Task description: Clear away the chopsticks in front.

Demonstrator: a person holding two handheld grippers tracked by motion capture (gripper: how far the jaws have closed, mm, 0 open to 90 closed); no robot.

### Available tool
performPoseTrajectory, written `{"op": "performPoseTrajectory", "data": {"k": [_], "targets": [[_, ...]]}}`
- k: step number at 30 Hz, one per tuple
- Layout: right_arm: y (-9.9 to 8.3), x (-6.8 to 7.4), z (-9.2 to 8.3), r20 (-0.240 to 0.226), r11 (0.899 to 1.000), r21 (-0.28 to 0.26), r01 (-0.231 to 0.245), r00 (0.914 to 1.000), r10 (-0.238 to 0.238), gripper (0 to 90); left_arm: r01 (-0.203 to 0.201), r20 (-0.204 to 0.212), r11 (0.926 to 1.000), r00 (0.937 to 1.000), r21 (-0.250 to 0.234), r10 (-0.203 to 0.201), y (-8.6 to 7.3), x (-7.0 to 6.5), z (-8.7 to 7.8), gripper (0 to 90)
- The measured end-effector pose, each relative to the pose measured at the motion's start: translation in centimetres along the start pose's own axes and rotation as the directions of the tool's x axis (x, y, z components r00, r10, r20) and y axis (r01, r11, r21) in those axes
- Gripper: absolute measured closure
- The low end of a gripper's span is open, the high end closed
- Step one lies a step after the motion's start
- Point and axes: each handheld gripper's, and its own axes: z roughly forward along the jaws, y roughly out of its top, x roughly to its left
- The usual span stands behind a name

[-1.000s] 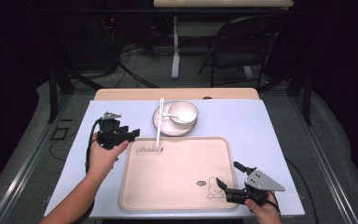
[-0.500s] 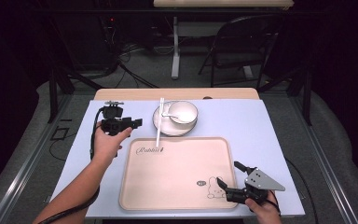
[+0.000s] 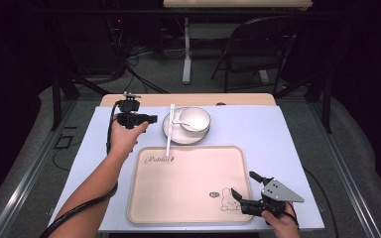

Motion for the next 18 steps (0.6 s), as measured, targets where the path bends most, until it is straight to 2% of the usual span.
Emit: {"op": "performPoseTrajectory", "data": {"k": [5, 9, 10, 15, 18], "targets": [[0.0, 0.0, 0.0, -0.001, 1.0, -0.001, 0.0, 1.0, 0.0, 14.3, -0.001, -0.012, 0.9999, 0.9999, 0.011, 0.001, 0.5, 0.1, 0.7, 53.8], [0.0, -0.1, 0.0, -0.002, 1.0, 0.0, -0.001, 1.0, 0.001, 14.3, 0.019, -0.024, 0.9996, 0.9995, 0.019, -0.018, 0.7, 0.5, 1.6, 55.1], [0.0, -0.1, 0.0, -0.002, 1.0, 0.0, -0.001, 1.0, 0.001, 14.3, 0.036, -0.024, 0.9991, 0.9991, 0.021, -0.035, 0.8, 0.8, 2.0, 55.1], [0.0, -0.1, 0.0, -0.003, 1.0, 0.0, 0.0, 1.0, 0.0, 14.3, 0.051, -0.022, 0.9985, 0.9985, 0.02, -0.05, 0.6, 1.4, 2.9, 55.2], [0.0, -0.1, 0.0, -0.004, 1.0, 0.0, 0.001, 1.0, -0.001, 14.3, 0.066, -0.015, 0.9972, 0.9977, 0.033, -0.066, 0.3, 1.7, 3.5, 58.2]]}}
